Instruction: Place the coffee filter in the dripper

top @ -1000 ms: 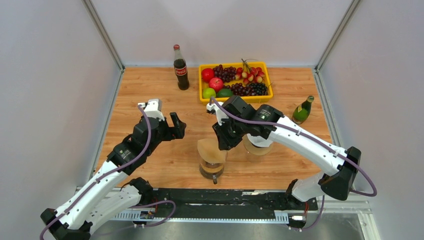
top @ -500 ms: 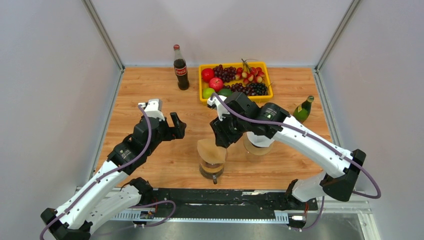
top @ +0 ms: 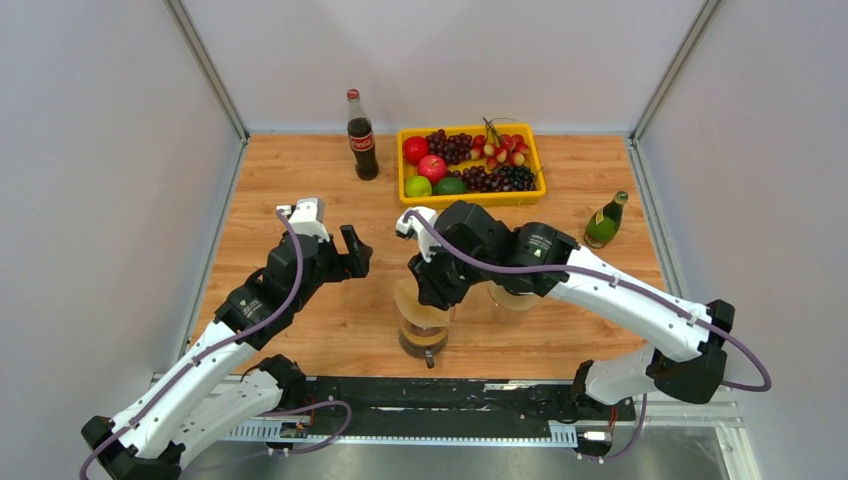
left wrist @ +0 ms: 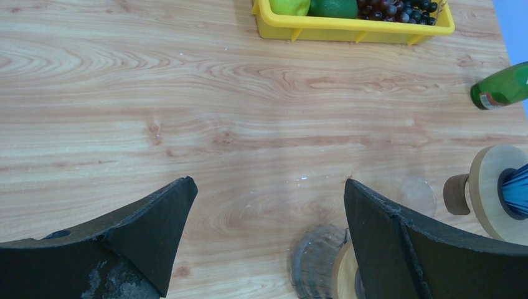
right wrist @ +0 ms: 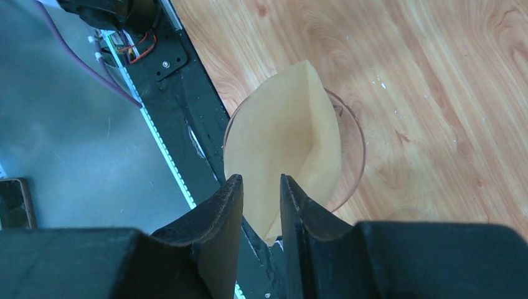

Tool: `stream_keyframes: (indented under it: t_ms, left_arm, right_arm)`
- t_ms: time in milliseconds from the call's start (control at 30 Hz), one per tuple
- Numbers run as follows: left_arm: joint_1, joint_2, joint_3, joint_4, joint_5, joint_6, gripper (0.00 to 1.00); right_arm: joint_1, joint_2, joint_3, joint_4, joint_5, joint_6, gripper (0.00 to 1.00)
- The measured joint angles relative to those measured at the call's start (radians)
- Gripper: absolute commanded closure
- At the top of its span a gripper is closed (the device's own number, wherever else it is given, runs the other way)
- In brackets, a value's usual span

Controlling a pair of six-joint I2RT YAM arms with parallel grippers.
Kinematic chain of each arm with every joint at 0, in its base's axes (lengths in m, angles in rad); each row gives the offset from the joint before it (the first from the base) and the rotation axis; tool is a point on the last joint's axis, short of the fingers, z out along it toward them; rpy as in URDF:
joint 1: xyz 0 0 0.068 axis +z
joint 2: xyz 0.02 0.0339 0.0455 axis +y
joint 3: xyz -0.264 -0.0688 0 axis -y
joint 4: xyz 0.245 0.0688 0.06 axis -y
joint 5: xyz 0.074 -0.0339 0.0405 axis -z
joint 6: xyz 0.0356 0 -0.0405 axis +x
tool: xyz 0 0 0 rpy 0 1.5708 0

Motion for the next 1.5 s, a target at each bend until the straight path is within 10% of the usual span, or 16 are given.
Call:
stream_keyframes:
  t_ms: [1500]
  left_arm:
    - [0.000, -0.007, -0.024, -0.015, -0.004, -0.002, 0.00]
  right_arm:
    - [0.084, 0.232, -0.103, 0.010, 0.201, 0.035, 0.68]
